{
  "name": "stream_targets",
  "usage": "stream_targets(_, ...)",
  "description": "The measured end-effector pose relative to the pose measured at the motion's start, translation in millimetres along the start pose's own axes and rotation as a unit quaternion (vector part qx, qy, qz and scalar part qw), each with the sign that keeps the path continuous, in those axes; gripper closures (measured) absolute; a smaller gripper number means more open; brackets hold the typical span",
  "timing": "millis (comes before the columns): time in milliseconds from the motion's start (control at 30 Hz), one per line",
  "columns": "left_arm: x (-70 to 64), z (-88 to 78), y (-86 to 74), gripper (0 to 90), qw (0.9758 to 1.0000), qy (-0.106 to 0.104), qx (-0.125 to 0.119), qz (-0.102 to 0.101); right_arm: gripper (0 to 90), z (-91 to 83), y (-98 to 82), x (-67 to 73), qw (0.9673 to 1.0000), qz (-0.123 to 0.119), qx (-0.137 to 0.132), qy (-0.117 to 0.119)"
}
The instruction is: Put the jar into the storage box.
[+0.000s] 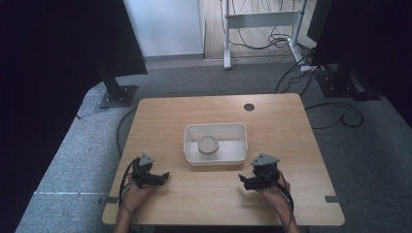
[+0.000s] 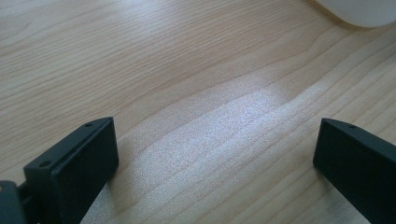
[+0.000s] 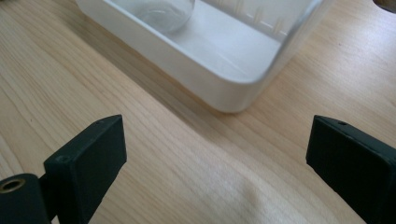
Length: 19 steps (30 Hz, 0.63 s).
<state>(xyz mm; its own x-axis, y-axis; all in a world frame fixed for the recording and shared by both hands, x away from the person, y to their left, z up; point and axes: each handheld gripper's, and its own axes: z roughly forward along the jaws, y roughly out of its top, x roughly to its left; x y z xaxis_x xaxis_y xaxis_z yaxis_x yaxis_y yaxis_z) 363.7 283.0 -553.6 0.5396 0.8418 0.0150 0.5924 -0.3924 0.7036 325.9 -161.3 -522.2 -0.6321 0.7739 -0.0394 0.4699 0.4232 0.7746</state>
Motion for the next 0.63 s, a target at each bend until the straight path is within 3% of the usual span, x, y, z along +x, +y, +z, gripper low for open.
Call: stream_targets(633,-0.3,-0.1,-0.1,0.0,1.0,0.001,0.0,-0.001,4.7,-5.2,-38.3,-3.2,0.9992,0.011,0.036,-0.014)
